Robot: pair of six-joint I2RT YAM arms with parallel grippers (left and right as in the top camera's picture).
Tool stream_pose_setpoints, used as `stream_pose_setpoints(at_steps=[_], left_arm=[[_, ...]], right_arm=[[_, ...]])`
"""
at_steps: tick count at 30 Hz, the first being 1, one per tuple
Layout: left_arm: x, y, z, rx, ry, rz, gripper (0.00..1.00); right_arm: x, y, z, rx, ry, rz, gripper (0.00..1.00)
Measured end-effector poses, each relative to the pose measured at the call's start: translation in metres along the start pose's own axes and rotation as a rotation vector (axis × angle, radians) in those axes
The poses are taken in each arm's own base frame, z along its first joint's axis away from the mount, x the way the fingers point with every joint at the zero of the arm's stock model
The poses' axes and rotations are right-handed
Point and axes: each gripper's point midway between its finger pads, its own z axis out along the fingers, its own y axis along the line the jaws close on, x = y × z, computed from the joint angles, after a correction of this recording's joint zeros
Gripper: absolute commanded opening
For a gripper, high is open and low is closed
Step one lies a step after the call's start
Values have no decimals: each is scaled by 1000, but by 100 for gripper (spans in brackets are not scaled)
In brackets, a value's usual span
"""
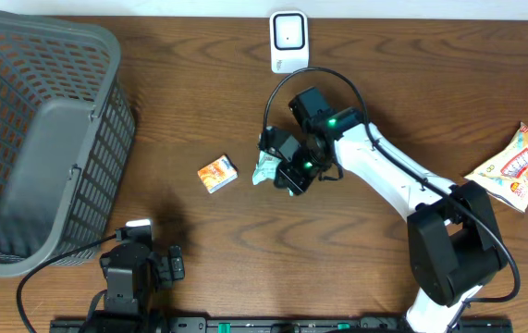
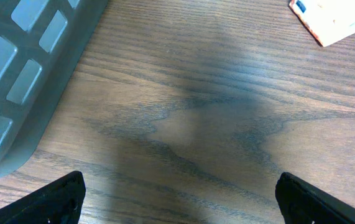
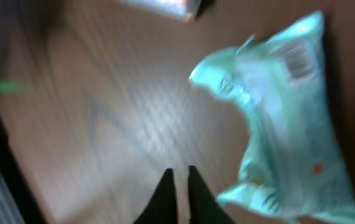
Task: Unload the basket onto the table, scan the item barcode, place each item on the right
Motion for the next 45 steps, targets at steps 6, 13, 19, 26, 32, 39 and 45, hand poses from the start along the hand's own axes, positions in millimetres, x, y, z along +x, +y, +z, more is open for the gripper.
stream_pose_setpoints(at_steps=[6,13,19,26,32,39,45], left_arm=[[0,0,0,0,0,0,98],[0,0,0,0,0,0,98],[0,0,0,0,0,0,98],[0,0,0,0,0,0,98],[0,0,0,0,0,0,98],[0,0,0,0,0,0,98],[0,0,0,0,0,0,98]], right_arm=[[-11,-33,-4,171,-48,177,1],[-16,-48,1,258,-68,263,1],[-5,-55,39,253,-4,396,1],[-4,-54,43,208,20,480,1],[-4,-58,30,263,16,478,1],[-53,-46,-75,413,-269,338,1],[-82,-19,-119,432,-408,237,1]])
